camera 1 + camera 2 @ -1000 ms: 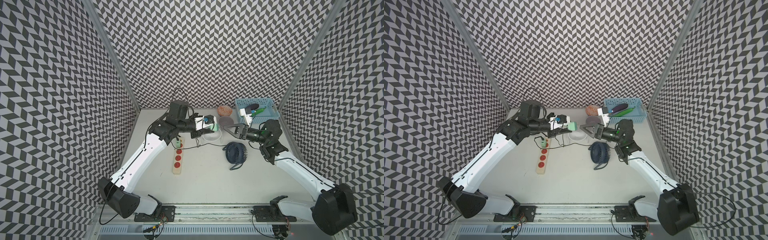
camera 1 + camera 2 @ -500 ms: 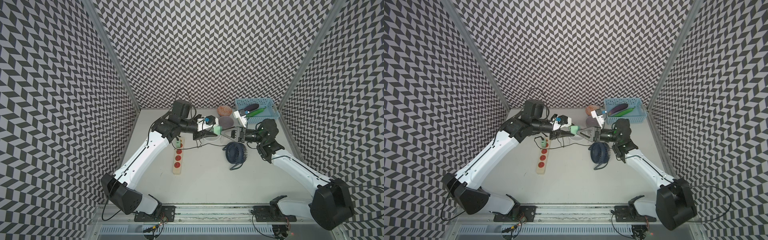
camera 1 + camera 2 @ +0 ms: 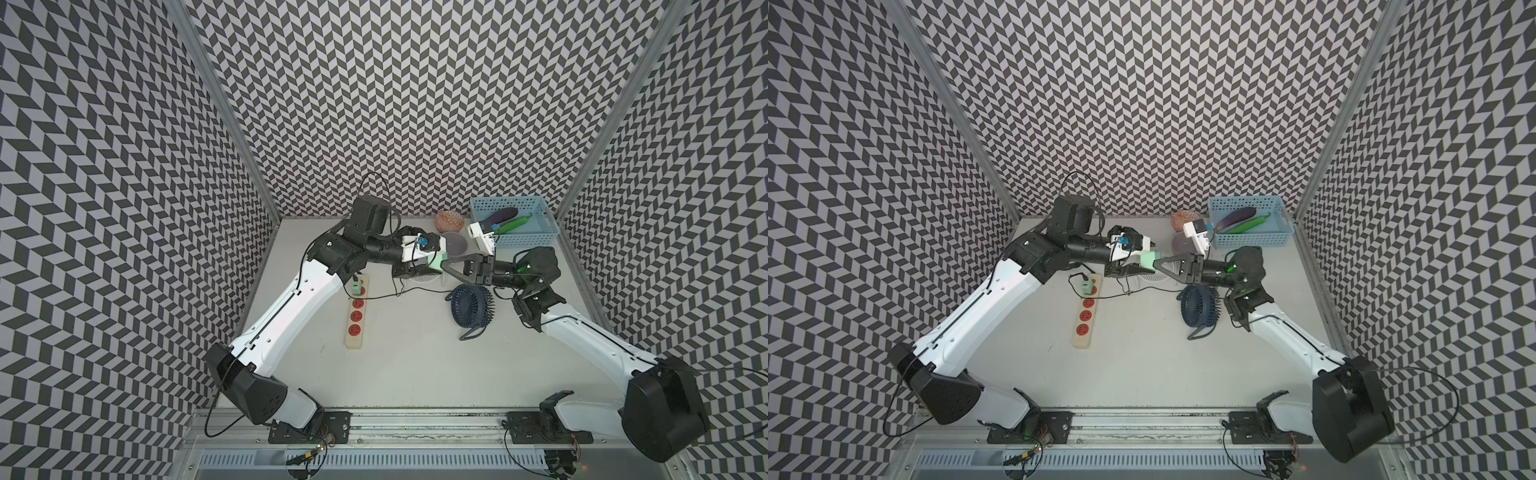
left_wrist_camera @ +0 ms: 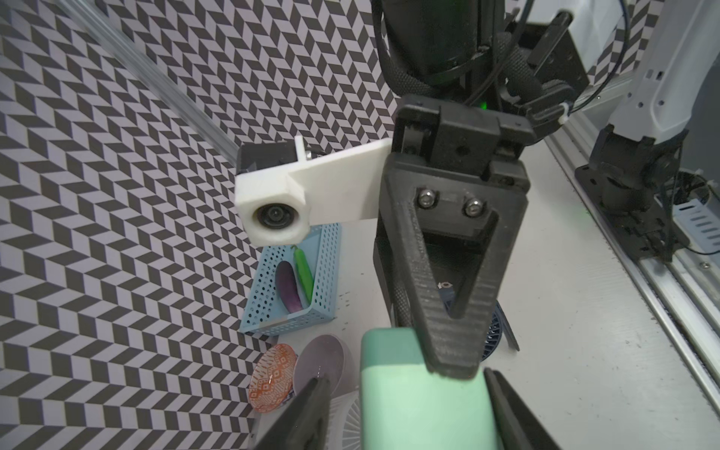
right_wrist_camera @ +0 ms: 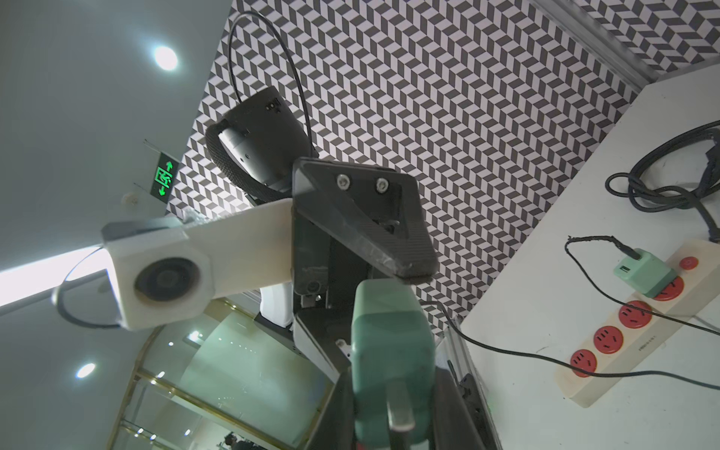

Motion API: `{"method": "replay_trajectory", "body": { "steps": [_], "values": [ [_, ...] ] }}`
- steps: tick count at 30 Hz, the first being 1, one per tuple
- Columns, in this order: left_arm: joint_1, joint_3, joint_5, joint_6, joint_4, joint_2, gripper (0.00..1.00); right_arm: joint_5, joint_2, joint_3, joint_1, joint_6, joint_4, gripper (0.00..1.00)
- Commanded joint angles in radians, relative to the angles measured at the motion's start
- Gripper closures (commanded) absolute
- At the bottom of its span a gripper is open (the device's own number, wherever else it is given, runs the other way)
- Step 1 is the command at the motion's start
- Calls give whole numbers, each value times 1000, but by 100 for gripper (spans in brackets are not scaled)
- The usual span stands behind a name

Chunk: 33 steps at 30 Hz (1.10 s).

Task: Plug the desk fan into the power strip
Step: Pick up the plug from the center of the board.

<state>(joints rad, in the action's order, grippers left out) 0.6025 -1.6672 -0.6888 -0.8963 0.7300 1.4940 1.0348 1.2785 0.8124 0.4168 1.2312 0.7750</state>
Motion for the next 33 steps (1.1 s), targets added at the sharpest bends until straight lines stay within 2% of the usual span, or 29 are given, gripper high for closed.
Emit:
{"method": "replay_trajectory", "body": {
  "steps": [1,4,11,14,20,23,27,33],
  "values": [
    [6,-43,27,-12,-22,6,30,-54,-32,-40,10,191,234,100],
    [10,-61,16,-33,-2,12,28,-91,-23,-69,10,304,353,100],
    [13,-117,19,-69,38,22,32,-108,-3,-88,9,442,424,100],
    [13,-120,8,-72,34,27,36,-134,31,-122,9,563,577,100],
    [14,-160,-30,-63,48,47,44,-191,186,-165,17,838,1046,100],
    [20,-165,-40,-64,50,53,44,-202,212,-168,30,855,1074,100],
    [28,-172,-32,-66,66,65,41,-169,193,-152,33,795,1005,100],
    [30,-156,31,-81,69,55,39,-189,199,-147,32,819,1043,100]
  ]
}}
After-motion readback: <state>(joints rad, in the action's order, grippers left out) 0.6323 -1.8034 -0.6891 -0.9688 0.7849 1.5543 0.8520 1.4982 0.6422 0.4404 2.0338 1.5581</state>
